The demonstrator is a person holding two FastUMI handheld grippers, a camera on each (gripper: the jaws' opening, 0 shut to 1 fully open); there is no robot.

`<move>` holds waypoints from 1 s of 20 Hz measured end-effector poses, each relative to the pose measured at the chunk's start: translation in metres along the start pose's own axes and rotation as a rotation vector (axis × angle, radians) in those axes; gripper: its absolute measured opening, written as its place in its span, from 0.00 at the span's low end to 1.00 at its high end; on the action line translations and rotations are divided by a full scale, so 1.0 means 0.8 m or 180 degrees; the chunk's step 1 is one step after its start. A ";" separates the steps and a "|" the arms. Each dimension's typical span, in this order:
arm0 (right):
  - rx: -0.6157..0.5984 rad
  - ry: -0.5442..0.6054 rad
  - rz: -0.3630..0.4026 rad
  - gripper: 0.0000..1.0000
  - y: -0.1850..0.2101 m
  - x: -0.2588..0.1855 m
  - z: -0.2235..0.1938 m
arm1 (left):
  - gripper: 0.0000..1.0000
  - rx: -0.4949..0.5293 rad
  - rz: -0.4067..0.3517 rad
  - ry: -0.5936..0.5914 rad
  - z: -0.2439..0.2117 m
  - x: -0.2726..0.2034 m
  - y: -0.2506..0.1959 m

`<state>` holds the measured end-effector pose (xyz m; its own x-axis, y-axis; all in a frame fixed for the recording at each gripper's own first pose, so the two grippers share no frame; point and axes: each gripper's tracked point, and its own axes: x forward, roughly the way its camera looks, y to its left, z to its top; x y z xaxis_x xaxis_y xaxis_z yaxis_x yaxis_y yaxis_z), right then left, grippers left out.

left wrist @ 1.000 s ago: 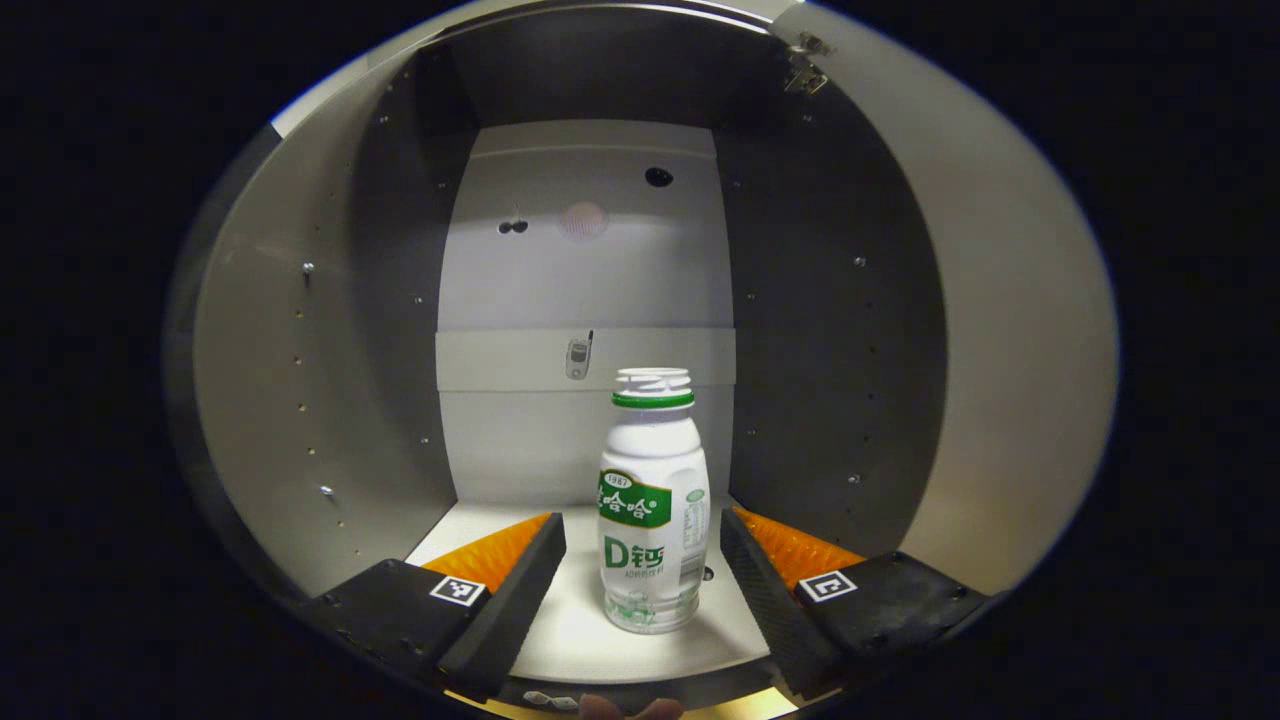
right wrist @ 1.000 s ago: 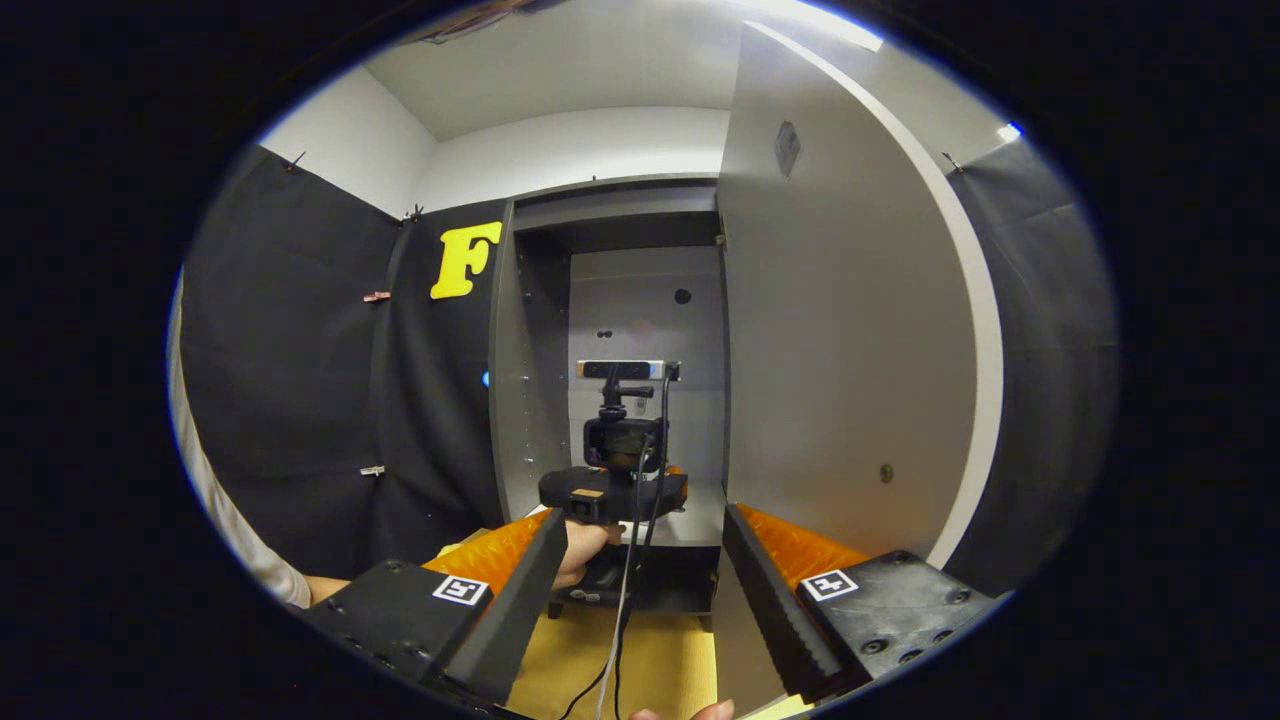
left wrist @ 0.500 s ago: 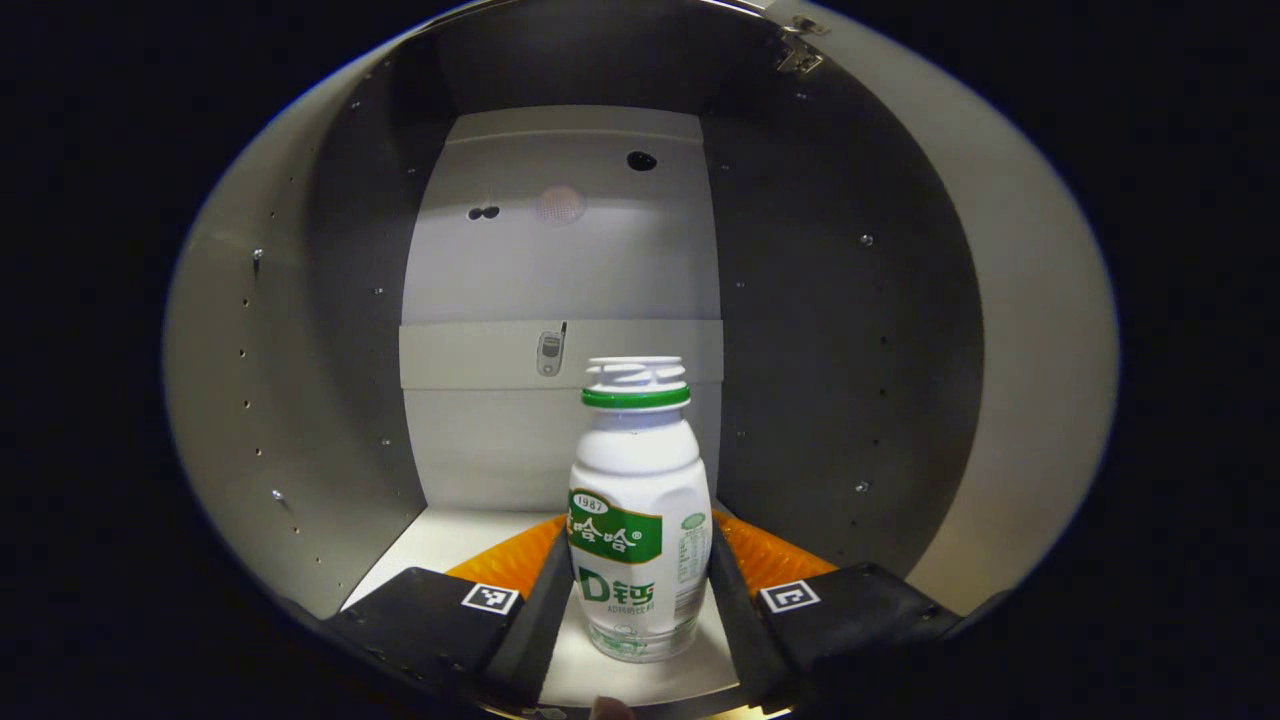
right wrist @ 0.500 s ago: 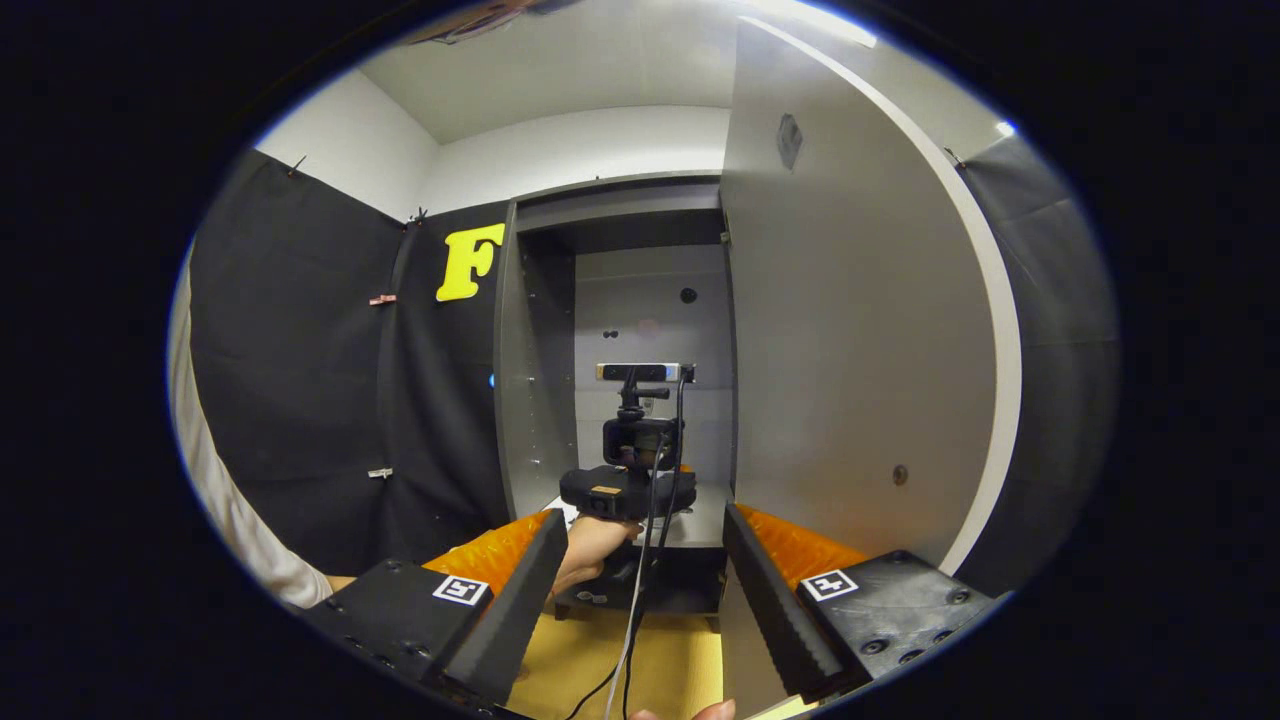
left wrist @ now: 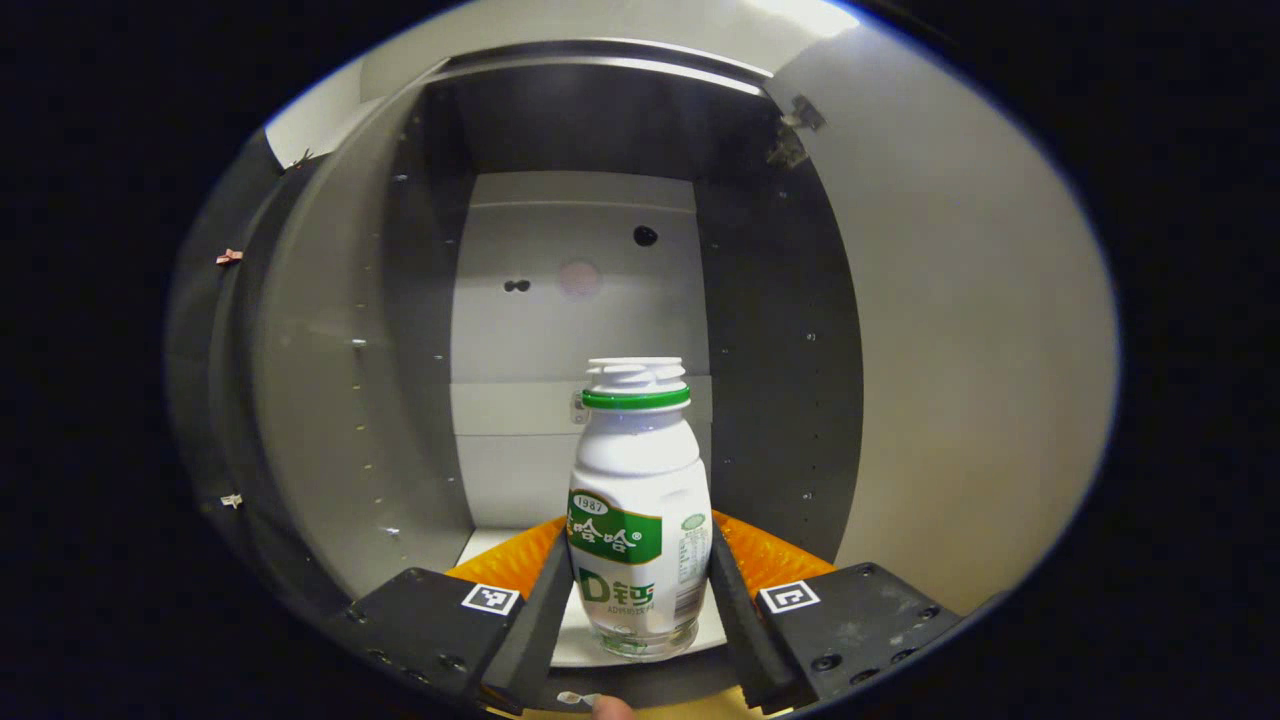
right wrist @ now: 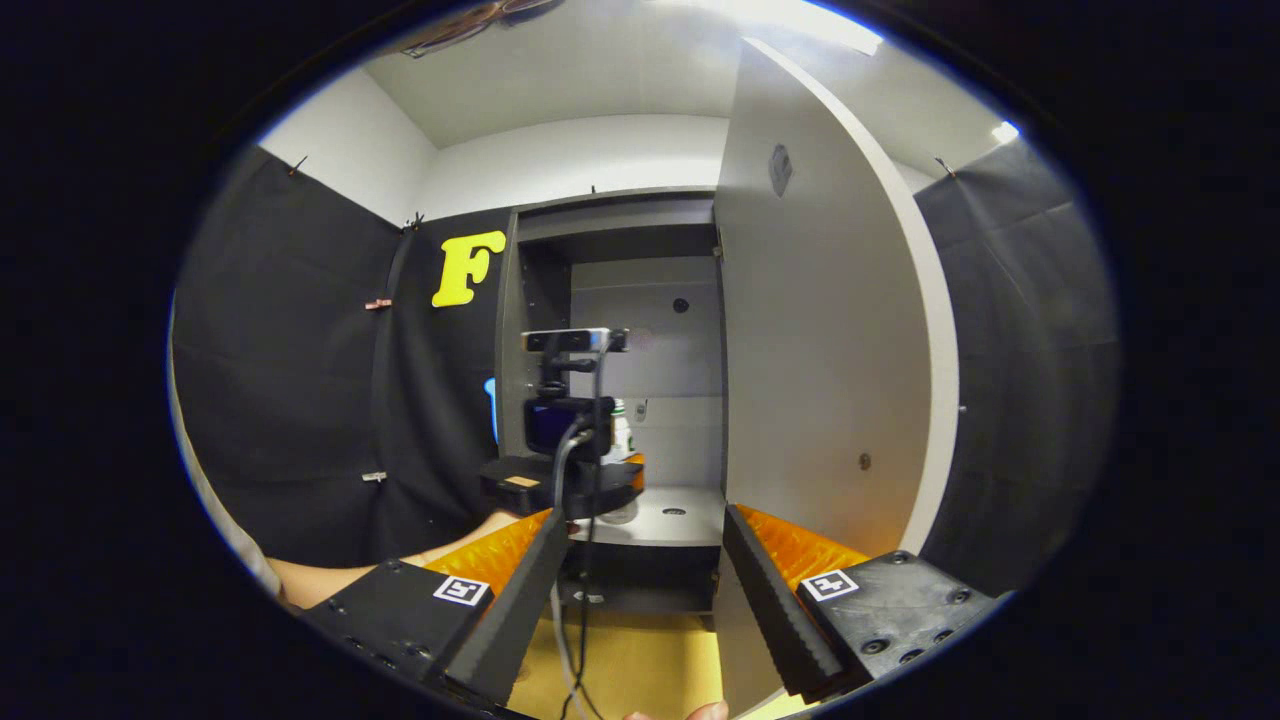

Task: Open the cabinet door with the right hand, grasp the bottle in the cabinet with the left hand and place it on the coaster, then close the cabinet door with the right hand.

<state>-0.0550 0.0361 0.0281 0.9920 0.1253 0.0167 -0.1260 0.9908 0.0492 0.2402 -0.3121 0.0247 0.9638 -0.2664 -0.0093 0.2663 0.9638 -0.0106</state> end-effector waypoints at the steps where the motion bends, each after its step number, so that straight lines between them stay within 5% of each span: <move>1: -0.0015 0.0008 -0.0019 0.94 0.000 -0.005 -0.001 | 0.72 -0.0002 0.0048 -0.0015 0.001 -0.020 0.012; 11: 0.0069 -0.0120 -0.0013 0.97 0.035 -0.011 0.002 | 0.72 -0.0037 0.0485 -0.0094 -0.058 -0.197 0.117; 20: 0.0130 -0.0250 -0.0027 0.97 0.038 0.013 0.021 | 0.72 0.0042 0.0403 -0.0031 -0.192 -0.288 0.128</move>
<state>-0.0486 0.0664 0.0465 0.9893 0.1111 0.0944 -0.1196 0.9887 0.0904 0.0435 -0.1529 -0.1278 0.9898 -0.1427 0.0000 0.1427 0.9898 0.0031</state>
